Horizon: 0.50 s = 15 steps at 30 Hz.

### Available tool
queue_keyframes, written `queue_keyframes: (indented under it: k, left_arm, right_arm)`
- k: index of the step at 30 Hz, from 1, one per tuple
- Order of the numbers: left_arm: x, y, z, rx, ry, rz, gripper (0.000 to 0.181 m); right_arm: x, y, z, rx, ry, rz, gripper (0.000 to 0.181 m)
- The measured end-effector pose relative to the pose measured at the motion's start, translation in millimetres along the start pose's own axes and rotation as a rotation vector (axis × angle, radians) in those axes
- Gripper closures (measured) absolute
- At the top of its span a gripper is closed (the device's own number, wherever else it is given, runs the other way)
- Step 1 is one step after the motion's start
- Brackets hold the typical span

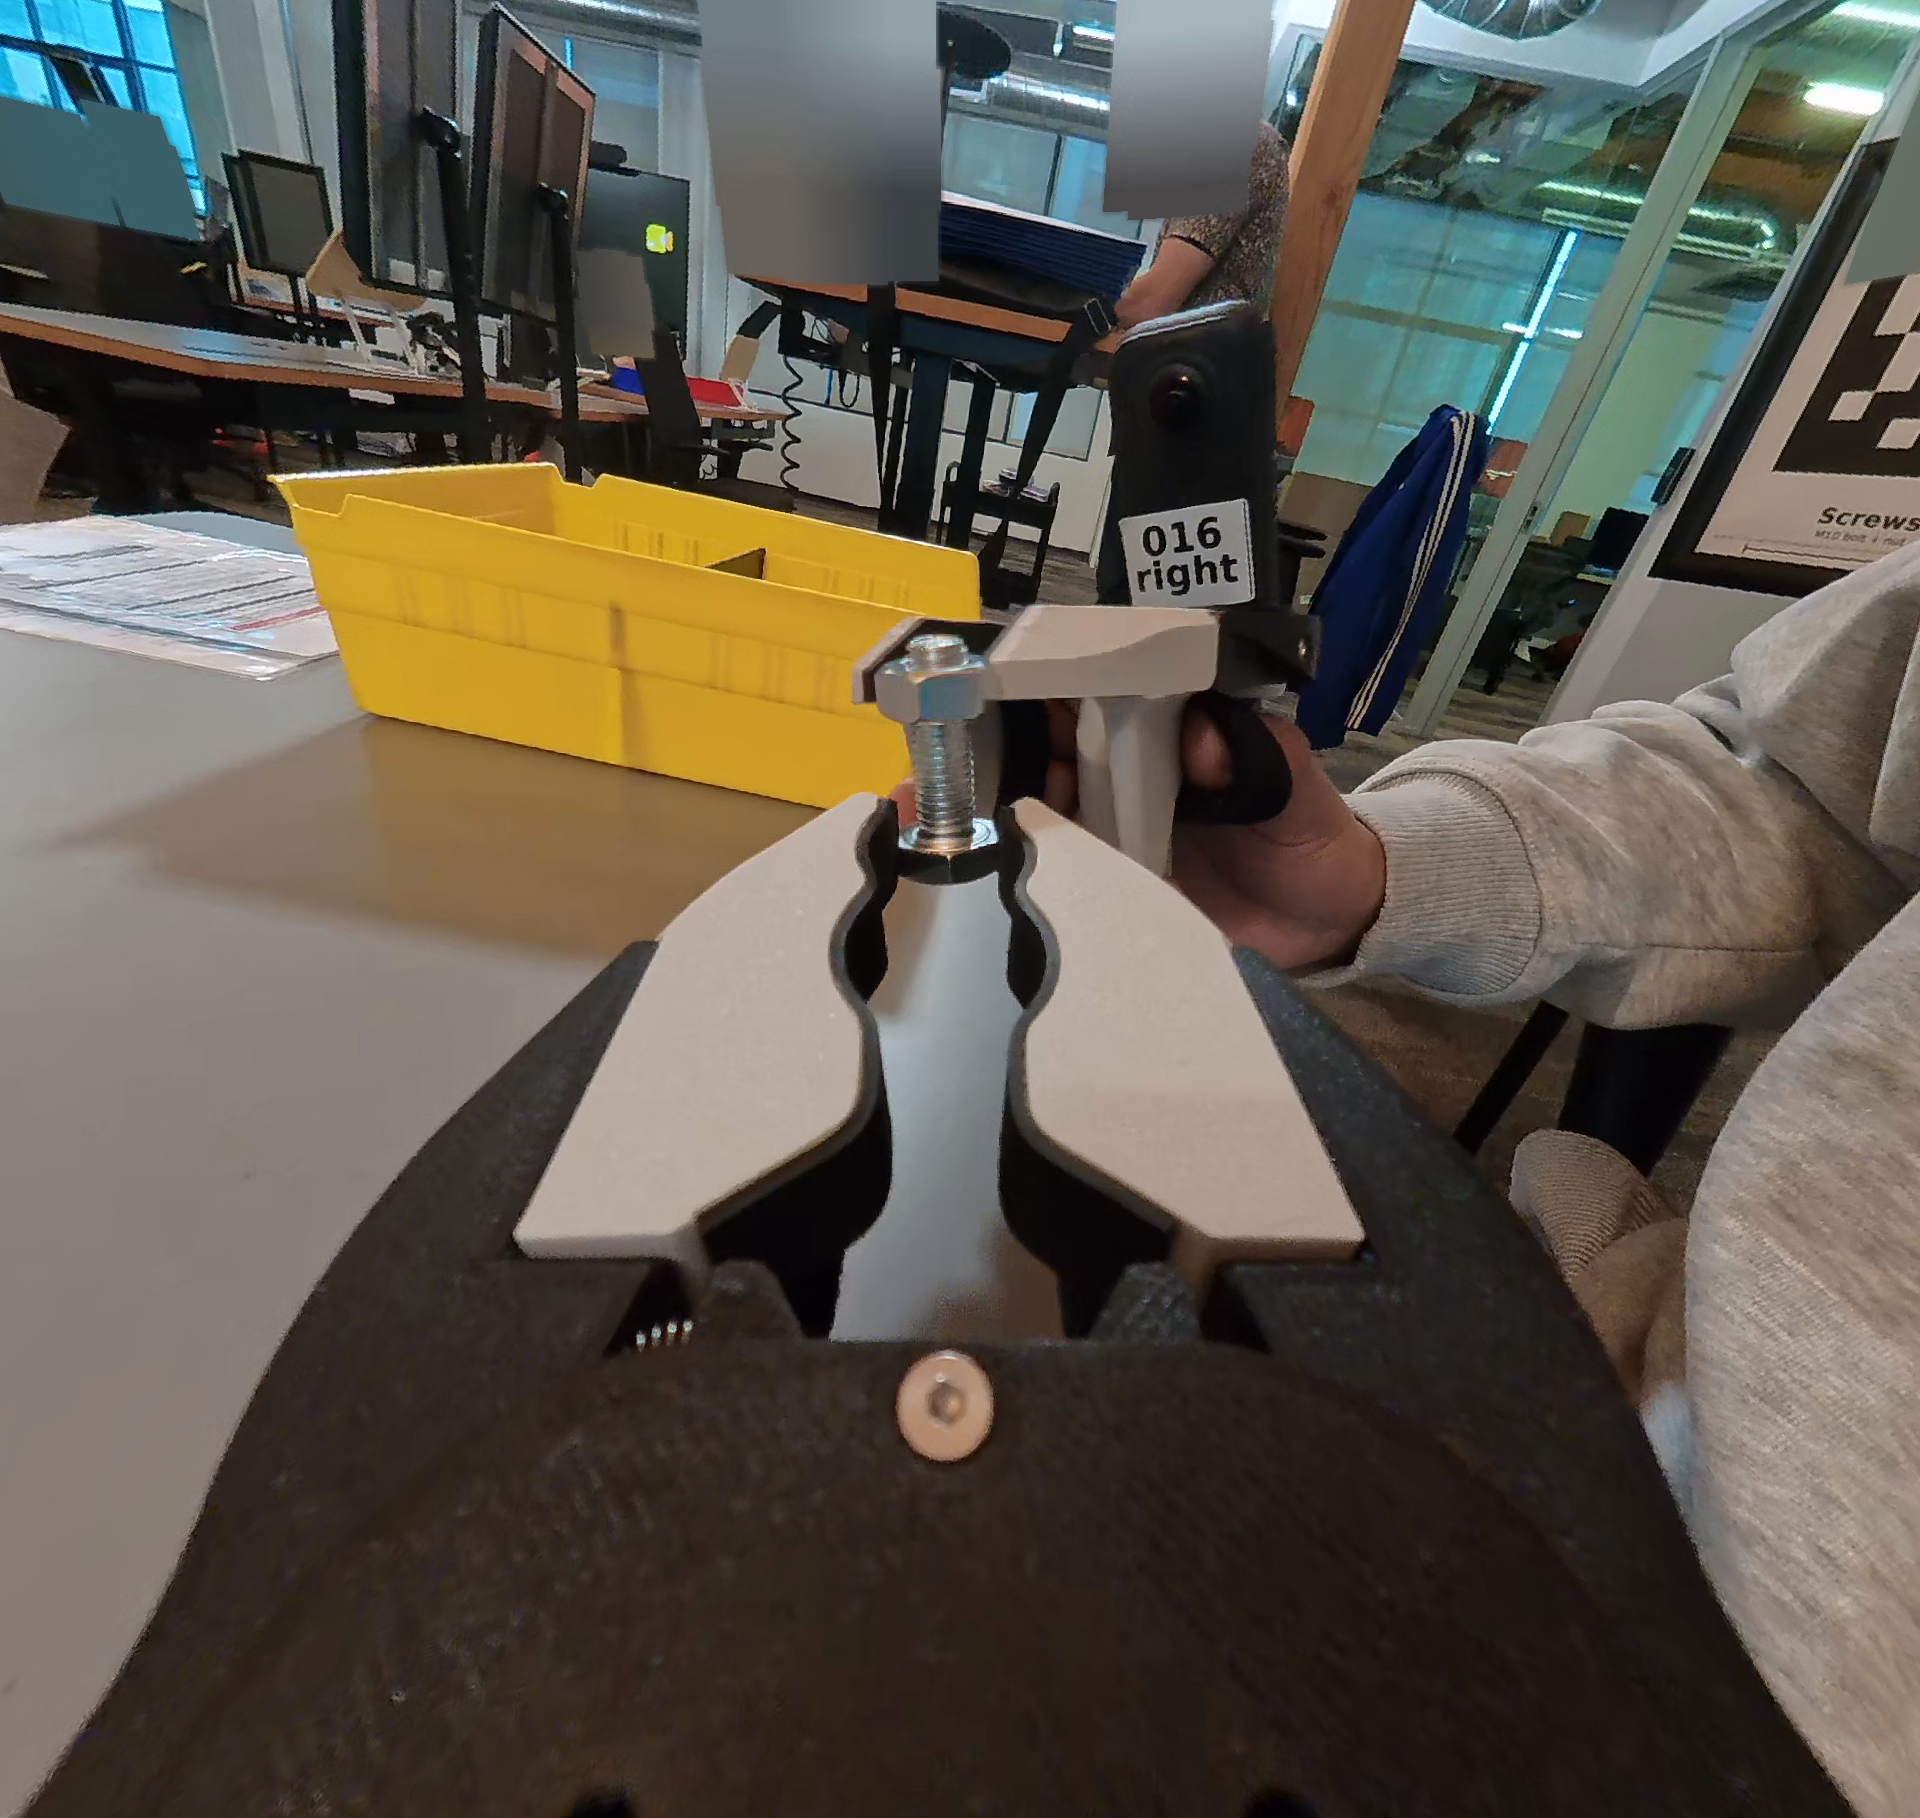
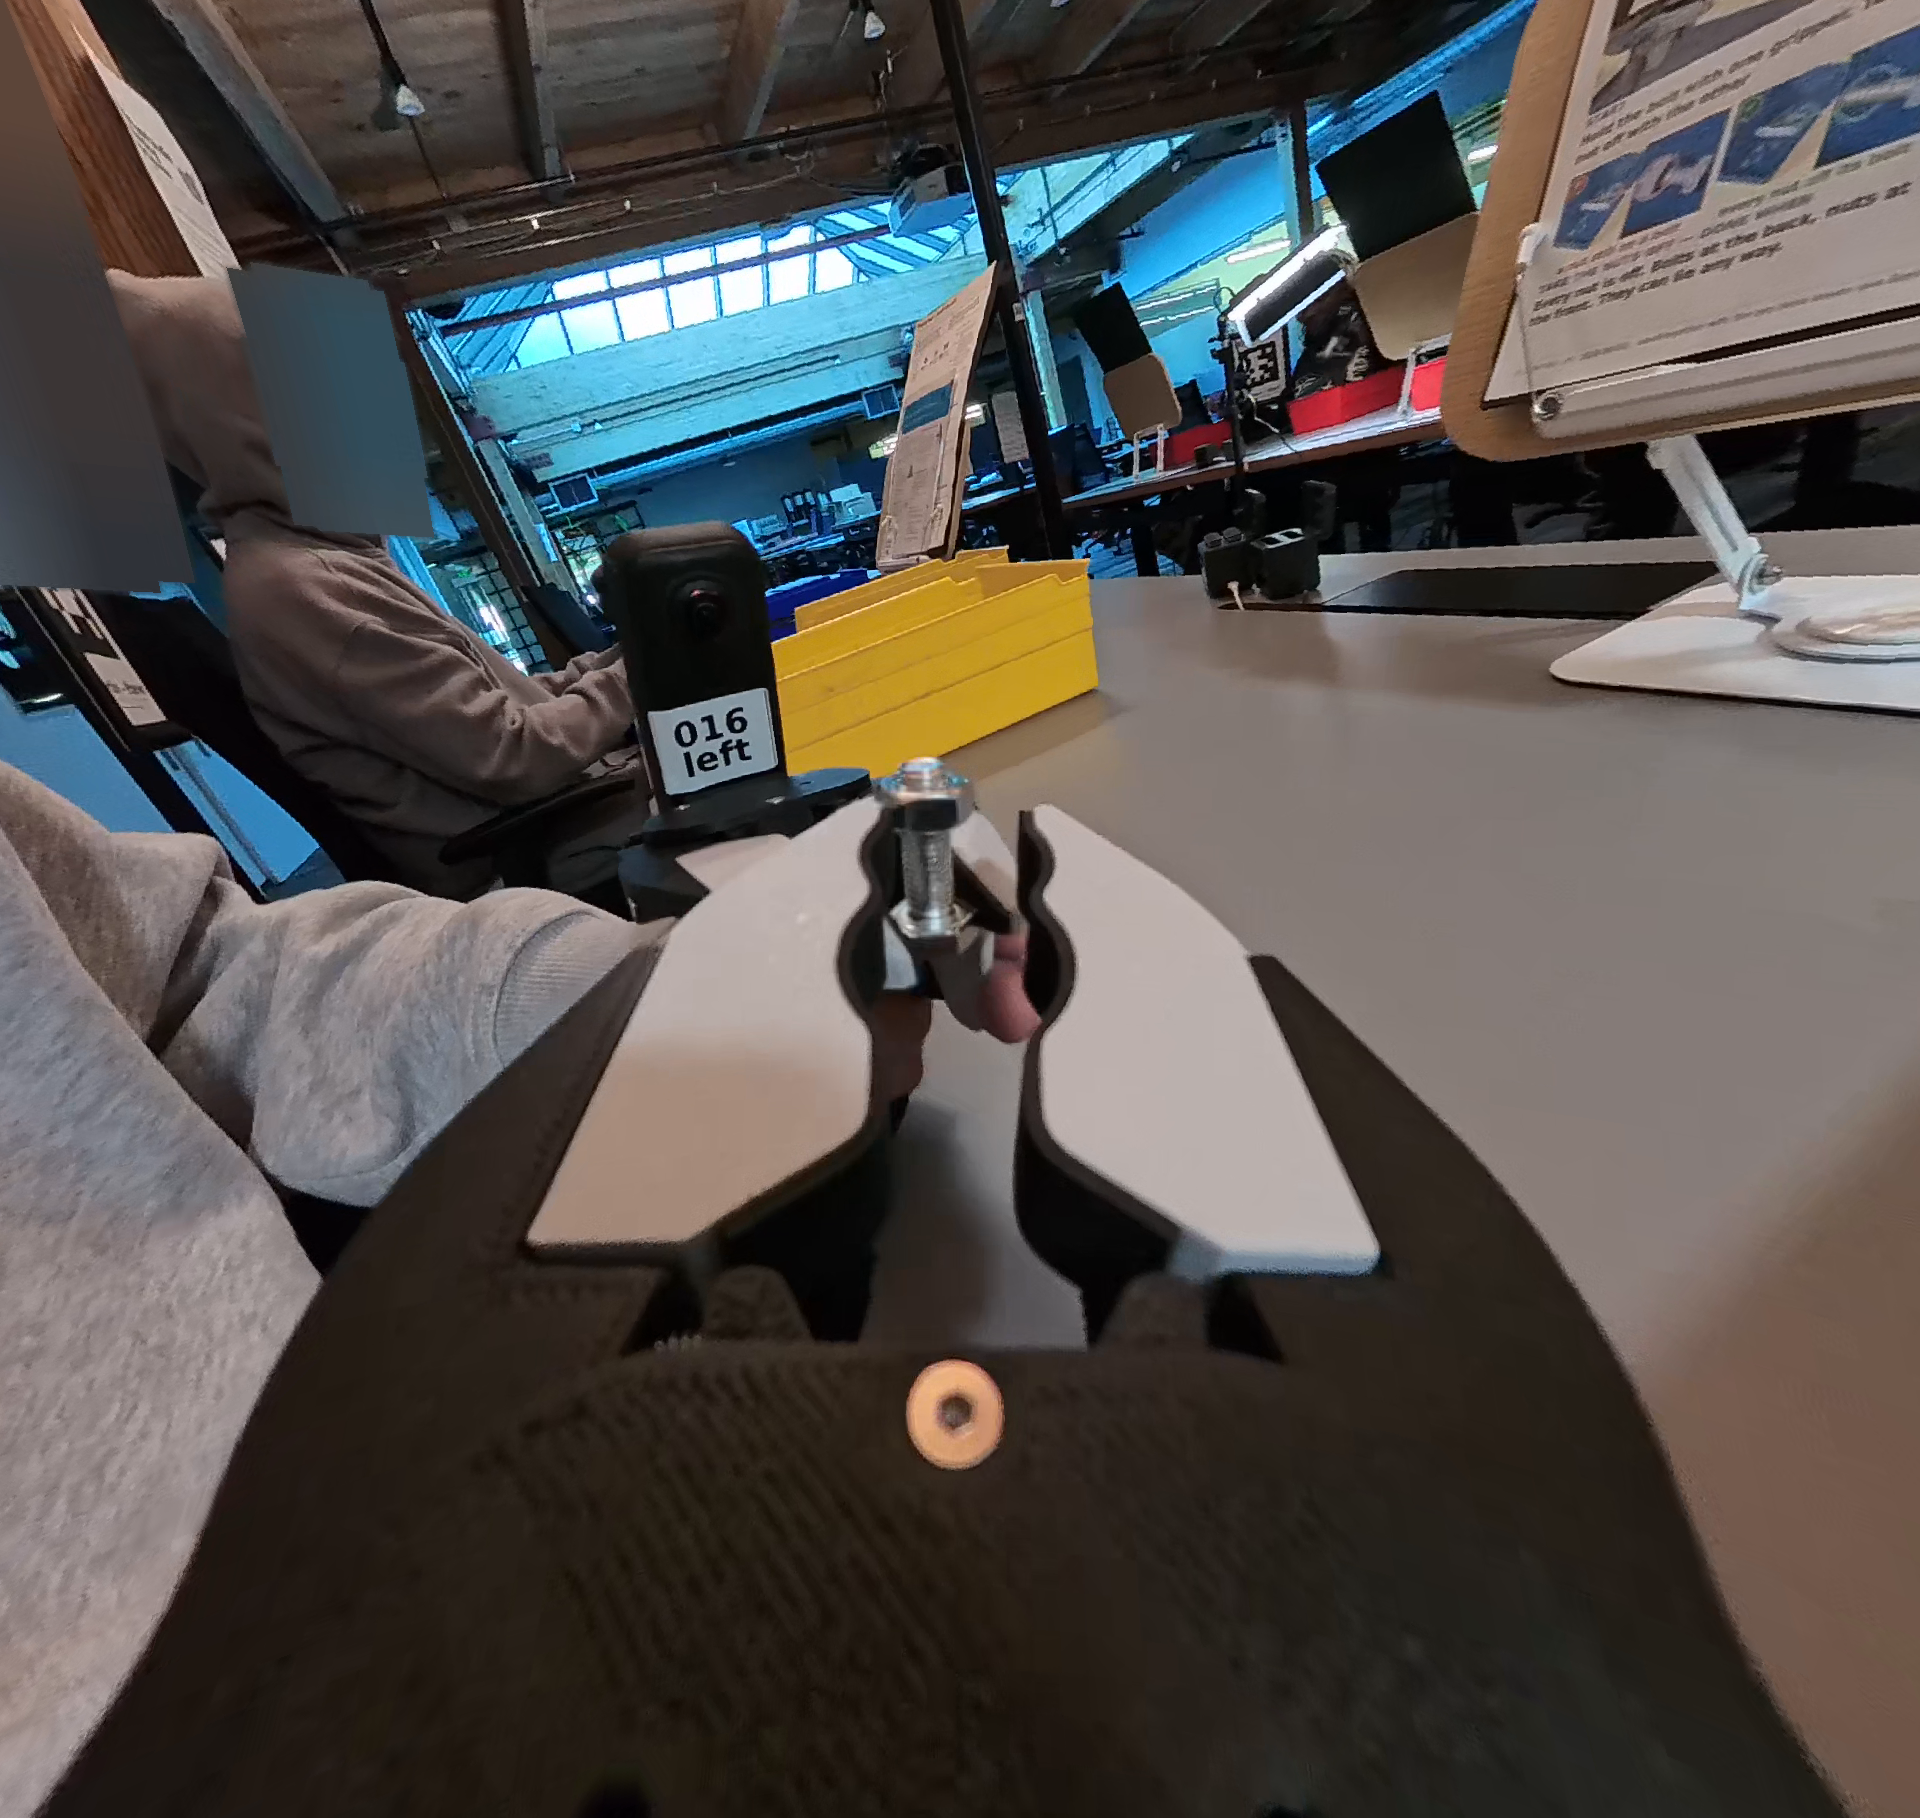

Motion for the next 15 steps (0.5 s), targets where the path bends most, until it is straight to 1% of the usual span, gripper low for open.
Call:
queue_keyframes:
  k: [4, 9, 12, 15]
  left_arm:
    - [0.5, 0.6, 0.1, 0.006, -0.004, 0.0, 0.163]
    - [0.4, 0.4, 0.1, 0.004, -0.002, -0.001, 0.163]
    - [1.0, 1.3, 0.3, 0.014, -0.008, -0.001, 0.162]
    - [0.2, 0.3, -0.1, 0.003, 0.0, 0.0, 0.163]
  right_arm:
    - [-2.4, 5.9, 0.4, 0.009, -0.005, 0.039, 0.162]
    - [-1.7, -0.8, -3.1, 0.009, 0.029, -0.018, 0.156]
    - [0.4, -2.2, -0.9, -0.016, 0.005, -0.009, 0.157]
    - [-0.4, 0.3, -0.5, 0.001, 0.005, 0.002, 0.156]
Point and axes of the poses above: each gripper's, where its closed fingertips meet, x out along the fingers, z out of its underside, y = z × x across the jaws, the point moved 7 cm from there along -x, back along the fingers, and after that the axes turned 6 degrees about -x, right-handed, at the moved point
